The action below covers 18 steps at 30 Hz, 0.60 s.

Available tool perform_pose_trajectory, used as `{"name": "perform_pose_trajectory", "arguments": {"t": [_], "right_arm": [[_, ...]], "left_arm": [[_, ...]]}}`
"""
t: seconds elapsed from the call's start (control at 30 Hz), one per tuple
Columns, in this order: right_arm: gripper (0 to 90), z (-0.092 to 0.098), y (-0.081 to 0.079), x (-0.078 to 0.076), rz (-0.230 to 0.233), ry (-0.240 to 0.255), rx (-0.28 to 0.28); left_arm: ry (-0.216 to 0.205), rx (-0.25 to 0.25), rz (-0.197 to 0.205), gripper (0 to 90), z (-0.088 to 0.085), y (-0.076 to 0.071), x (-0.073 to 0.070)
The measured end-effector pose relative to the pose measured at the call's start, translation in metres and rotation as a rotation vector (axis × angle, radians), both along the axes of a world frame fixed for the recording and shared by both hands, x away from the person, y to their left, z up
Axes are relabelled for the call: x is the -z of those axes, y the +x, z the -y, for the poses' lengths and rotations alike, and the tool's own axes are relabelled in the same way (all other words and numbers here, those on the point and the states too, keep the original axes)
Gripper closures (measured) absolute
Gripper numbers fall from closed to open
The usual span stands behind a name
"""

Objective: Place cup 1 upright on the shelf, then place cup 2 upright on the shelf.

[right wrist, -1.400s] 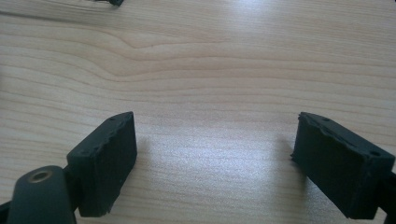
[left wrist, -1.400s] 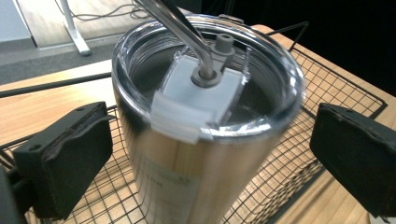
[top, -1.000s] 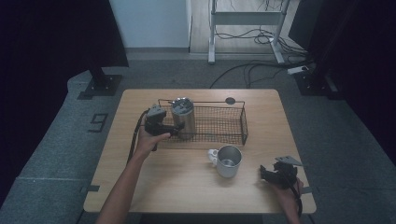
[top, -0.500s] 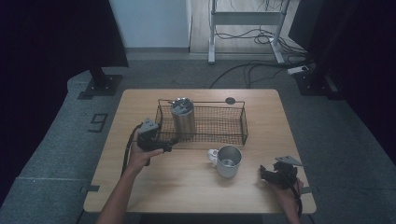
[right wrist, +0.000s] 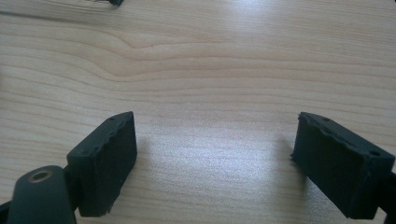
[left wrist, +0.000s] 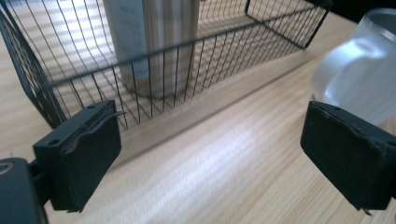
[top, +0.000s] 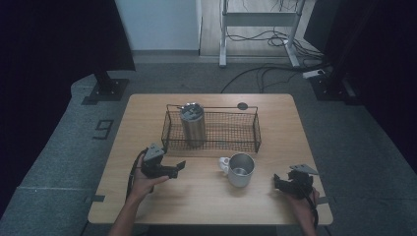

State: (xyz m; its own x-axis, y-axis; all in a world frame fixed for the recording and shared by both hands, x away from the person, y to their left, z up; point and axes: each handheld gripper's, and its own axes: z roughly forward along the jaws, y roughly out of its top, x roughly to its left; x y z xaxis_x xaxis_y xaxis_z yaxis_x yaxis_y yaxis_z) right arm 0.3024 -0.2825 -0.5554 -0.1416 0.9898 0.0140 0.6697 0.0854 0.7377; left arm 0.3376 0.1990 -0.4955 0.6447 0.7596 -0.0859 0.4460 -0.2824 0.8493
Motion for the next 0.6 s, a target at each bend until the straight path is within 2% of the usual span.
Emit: {"name": "perform_pose_trajectory", "arguments": {"t": [0.1, 0.3, 0.37, 0.6], "right_arm": [[13.2, 0.0, 0.0, 0.0, 0.0, 0.0, 0.0], [13.0, 0.0, 0.0, 0.0, 0.001, 0.0, -0.004], [12.9, 0.0, 0.0, 0.0, 0.001, -0.001, -0.005], [14.0, -0.001, -0.001, 0.0, 0.003, -0.004, 0.004]], "left_arm": [[0.001, -0.003, -0.021, 6.3, -0.001, -0.003, 0.01], [0.022, 0.008, -0.044, 7.7, 0.0, -0.008, 0.019], [0.029, 0.007, -0.047, 7.7, 0.0, -0.009, 0.021], [0.006, 0.004, -0.036, 7.7, -0.003, -0.01, 0.019]]}}
